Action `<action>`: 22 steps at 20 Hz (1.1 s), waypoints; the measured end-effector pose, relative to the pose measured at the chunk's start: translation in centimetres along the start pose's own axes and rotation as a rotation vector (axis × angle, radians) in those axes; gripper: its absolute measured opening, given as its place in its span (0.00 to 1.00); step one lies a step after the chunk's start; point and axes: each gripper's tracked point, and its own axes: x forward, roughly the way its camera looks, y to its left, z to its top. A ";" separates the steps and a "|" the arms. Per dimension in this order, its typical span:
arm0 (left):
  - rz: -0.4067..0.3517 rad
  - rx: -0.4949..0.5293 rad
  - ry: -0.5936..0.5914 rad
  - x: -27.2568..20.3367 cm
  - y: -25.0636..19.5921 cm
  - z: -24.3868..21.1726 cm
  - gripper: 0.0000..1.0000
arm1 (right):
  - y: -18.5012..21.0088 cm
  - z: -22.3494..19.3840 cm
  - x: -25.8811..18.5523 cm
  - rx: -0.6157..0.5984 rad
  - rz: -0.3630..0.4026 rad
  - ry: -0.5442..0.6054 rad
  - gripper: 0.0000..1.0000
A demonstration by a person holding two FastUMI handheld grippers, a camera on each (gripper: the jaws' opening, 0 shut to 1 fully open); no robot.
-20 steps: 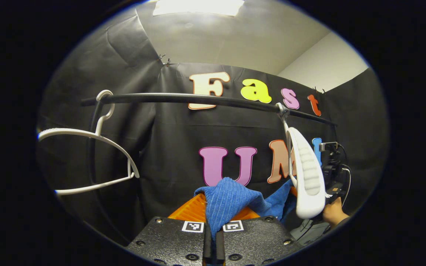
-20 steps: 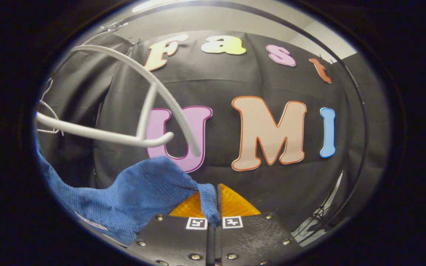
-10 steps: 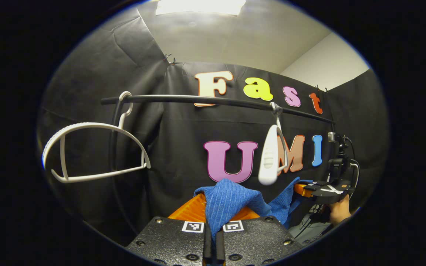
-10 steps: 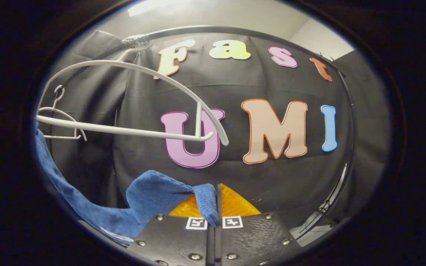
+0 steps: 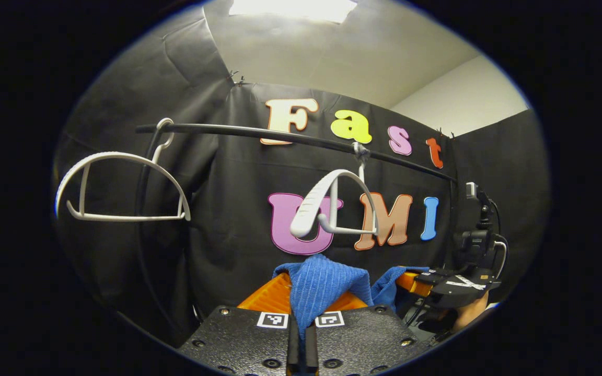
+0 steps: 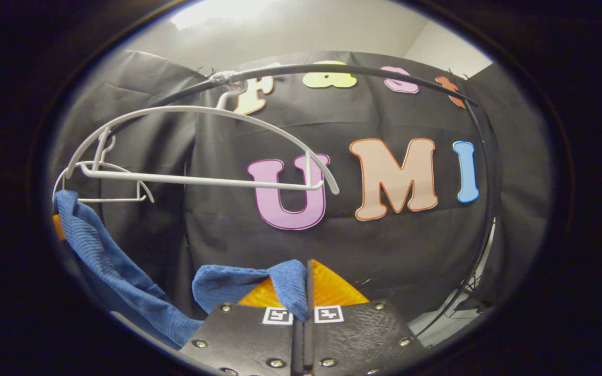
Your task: Grasp the clothes on the hanger with both hands and then place them into the laundry hamper below.
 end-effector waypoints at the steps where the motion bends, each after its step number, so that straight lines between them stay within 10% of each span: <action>1: 0.000 -0.004 0.000 -0.1 -0.4 -0.2 0.05 | 0.5 0.1 -0.6 0.015 0.009 0.001 0.04; 14: -0.036 0.007 -0.107 2.7 -7.3 0.2 0.05 | 0.2 4.6 -6.4 0.068 0.030 -0.082 0.05; 22: -0.034 0.001 -0.024 6.7 -8.2 -6.7 0.05 | -2.5 -0.1 -4.2 0.111 0.016 -0.060 0.05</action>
